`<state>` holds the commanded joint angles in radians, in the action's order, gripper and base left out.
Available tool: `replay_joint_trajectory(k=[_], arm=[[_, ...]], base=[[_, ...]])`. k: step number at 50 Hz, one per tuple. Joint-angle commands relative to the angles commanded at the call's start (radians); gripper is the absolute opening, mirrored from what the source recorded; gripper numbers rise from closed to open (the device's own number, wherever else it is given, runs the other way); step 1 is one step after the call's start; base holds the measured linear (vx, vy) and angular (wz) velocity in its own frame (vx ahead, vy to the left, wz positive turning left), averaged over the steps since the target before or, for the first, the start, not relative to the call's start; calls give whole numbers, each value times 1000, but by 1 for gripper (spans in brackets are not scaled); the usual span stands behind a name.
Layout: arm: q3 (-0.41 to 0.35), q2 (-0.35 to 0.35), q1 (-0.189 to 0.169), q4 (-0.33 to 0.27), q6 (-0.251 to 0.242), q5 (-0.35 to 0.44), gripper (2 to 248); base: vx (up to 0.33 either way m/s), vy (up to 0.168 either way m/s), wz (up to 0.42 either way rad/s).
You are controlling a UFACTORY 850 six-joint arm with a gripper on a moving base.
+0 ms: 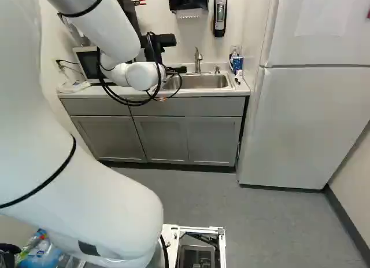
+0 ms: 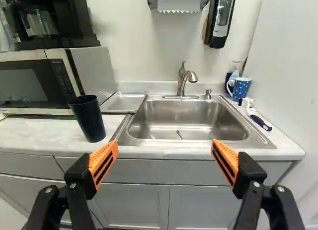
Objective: Rinse the cup and place it in the tray
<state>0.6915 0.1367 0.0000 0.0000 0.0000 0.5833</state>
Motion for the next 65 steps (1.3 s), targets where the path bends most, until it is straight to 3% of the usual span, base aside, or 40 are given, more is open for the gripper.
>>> replay_joint_trajectory(k=[65], arm=[[120, 19, 0, 0, 0, -143, 247]], base=[[0, 0, 0]])
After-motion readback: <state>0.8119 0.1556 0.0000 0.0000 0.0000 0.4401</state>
